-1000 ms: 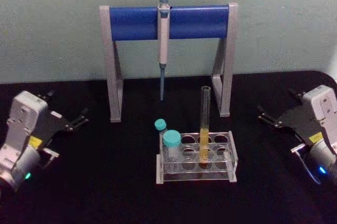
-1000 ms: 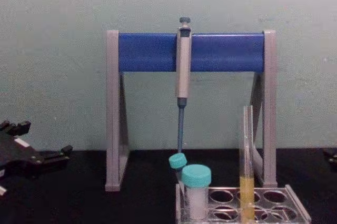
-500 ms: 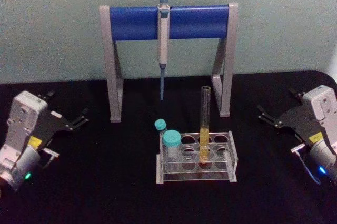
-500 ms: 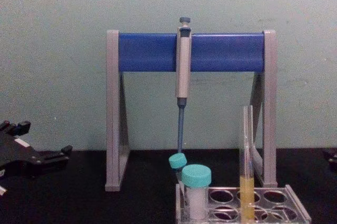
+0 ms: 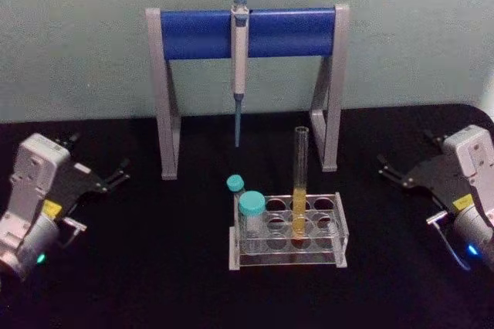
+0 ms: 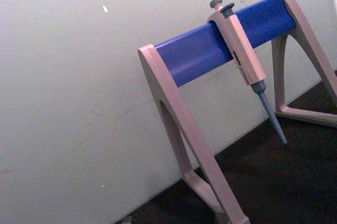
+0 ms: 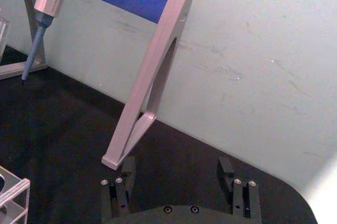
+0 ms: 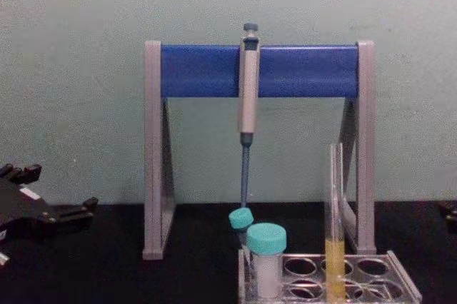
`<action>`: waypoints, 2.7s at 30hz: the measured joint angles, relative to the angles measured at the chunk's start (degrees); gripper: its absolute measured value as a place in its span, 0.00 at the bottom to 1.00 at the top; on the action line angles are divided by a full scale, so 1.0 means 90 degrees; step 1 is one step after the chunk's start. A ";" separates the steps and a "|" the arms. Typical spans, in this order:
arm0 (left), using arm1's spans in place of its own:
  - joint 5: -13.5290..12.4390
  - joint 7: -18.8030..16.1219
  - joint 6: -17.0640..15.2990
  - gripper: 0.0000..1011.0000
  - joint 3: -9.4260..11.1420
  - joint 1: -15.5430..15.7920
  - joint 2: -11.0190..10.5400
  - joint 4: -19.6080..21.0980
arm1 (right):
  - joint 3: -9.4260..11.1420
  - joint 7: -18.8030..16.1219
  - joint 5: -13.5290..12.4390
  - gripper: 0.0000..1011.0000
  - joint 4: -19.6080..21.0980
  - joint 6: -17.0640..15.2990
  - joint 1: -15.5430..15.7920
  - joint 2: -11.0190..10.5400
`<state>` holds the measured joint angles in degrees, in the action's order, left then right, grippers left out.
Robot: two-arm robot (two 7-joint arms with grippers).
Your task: Pick up the test tube from the test tube rack, shake it, then place it back into the test tube rack.
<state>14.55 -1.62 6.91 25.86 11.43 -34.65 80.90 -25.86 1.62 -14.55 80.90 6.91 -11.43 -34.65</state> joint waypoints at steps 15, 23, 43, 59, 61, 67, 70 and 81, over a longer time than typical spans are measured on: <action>0.0000 0.0000 0.0000 1.00 0.0000 0.0000 0.0000 0.0000 | 0.0000 0.0000 0.0000 0.99 0.0000 0.0000 0.0000 0.0000; 0.0000 0.0000 0.0000 1.00 0.0000 0.0000 0.0000 0.0000 | 0.0000 0.0000 0.0000 0.99 0.0000 0.0000 0.0000 0.0000; 0.0000 0.0000 0.0000 1.00 0.0000 0.0000 0.0000 0.0000 | 0.0009 -0.0005 0.0001 0.99 0.0001 0.0000 0.0004 0.0006; 0.0000 0.0000 0.0000 1.00 0.0000 0.0000 0.0000 0.0000 | 0.0227 -0.0743 -0.0428 0.99 0.0494 -0.0183 0.0281 0.0225; 0.0000 0.0000 0.0000 1.00 0.0000 0.0000 0.0000 0.0000 | 0.0242 -0.0852 -0.0511 0.99 0.0553 -0.0218 0.0312 0.0244; 0.0000 0.0000 0.0000 1.00 0.0000 0.0000 0.0000 0.0000 | 0.0308 -0.1265 -0.0856 0.99 0.0733 -0.0416 0.0415 0.0293; 0.0000 0.0000 0.0000 1.00 0.0000 0.0000 0.0000 0.0000 | 0.0350 -0.1562 -0.1076 0.99 0.0837 -0.0599 0.0464 0.0303; 0.0000 0.0000 0.0000 1.00 0.0000 0.0000 0.0000 0.0000 | 0.0494 -0.2348 -0.1578 0.99 0.1012 -0.0977 0.0515 0.0295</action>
<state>14.55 -1.62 6.91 25.86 11.43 -34.65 80.90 -21.42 -19.51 -28.75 90.01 -1.88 -6.79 -31.99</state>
